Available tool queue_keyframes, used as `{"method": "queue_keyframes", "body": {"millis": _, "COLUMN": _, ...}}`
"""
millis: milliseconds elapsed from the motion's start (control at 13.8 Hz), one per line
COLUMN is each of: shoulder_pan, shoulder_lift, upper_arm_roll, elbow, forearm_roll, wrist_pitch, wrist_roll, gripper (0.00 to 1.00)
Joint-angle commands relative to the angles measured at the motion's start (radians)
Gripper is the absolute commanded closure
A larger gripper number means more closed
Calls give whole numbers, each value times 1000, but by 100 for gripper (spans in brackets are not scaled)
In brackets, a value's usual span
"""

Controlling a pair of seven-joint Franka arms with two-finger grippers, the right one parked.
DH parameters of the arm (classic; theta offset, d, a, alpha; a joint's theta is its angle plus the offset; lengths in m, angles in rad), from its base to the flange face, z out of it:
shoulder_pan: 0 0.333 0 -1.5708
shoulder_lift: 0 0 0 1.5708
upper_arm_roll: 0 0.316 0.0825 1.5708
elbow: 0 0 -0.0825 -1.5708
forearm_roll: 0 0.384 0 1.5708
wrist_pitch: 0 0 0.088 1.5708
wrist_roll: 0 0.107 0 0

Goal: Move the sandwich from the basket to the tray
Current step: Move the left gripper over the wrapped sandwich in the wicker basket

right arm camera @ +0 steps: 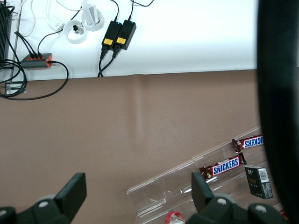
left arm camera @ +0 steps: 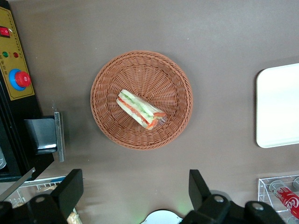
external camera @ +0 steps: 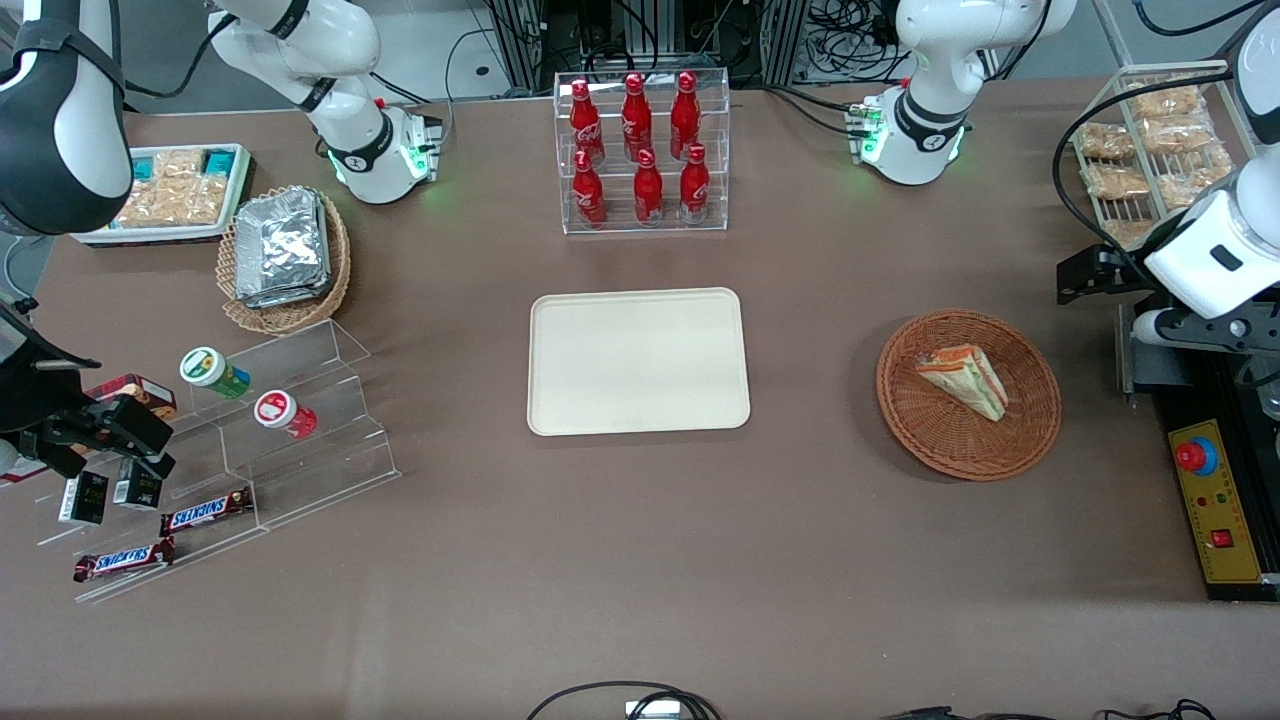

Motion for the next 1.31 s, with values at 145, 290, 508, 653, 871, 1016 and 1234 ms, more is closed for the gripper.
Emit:
{"method": "queue_keyframes", "body": {"millis": 145, "shoulder_pan": 2, "shoulder_lift": -6, "upper_arm_roll": 5, "elbow": 13, "forearm_roll": -1, "wrist_pitch": -9, "wrist_roll": 16, "gripper": 0}}
{"method": "queue_keyframes", "body": {"millis": 290, "shoulder_pan": 5, "shoulder_lift": 0, "upper_arm_roll": 7, "elbow": 7, "forearm_roll": 8, "wrist_pitch": -2, "wrist_roll": 18, "gripper": 0}}
{"method": "queue_keyframes", "body": {"millis": 508, "shoulder_pan": 6, "shoulder_lift": 4, "upper_arm_roll": 8, "elbow": -94, "forearm_roll": 29, "wrist_pitch": 99, "wrist_roll": 4, "gripper": 0}}
{"method": "queue_keyframes", "body": {"millis": 653, "shoulder_pan": 8, "shoulder_lift": -12, "upper_arm_roll": 8, "elbow": -218, "forearm_roll": 32, "wrist_pitch": 223, "wrist_roll": -37, "gripper": 0}}
{"method": "queue_keyframes", "body": {"millis": 871, "shoulder_pan": 8, "shoulder_lift": -20, "upper_arm_roll": 10, "elbow": -356, "forearm_roll": 51, "wrist_pitch": 363, "wrist_roll": -145, "gripper": 0}}
{"method": "queue_keyframes", "body": {"millis": 1016, "shoulder_pan": 9, "shoulder_lift": -21, "upper_arm_roll": 10, "elbow": -435, "forearm_roll": 52, "wrist_pitch": 440, "wrist_roll": -261, "gripper": 0}}
{"method": "queue_keyframes", "body": {"millis": 1234, "shoulder_pan": 9, "shoulder_lift": -55, "upper_arm_roll": 10, "elbow": -599, "forearm_roll": 52, "wrist_pitch": 614, "wrist_roll": -430, "gripper": 0}}
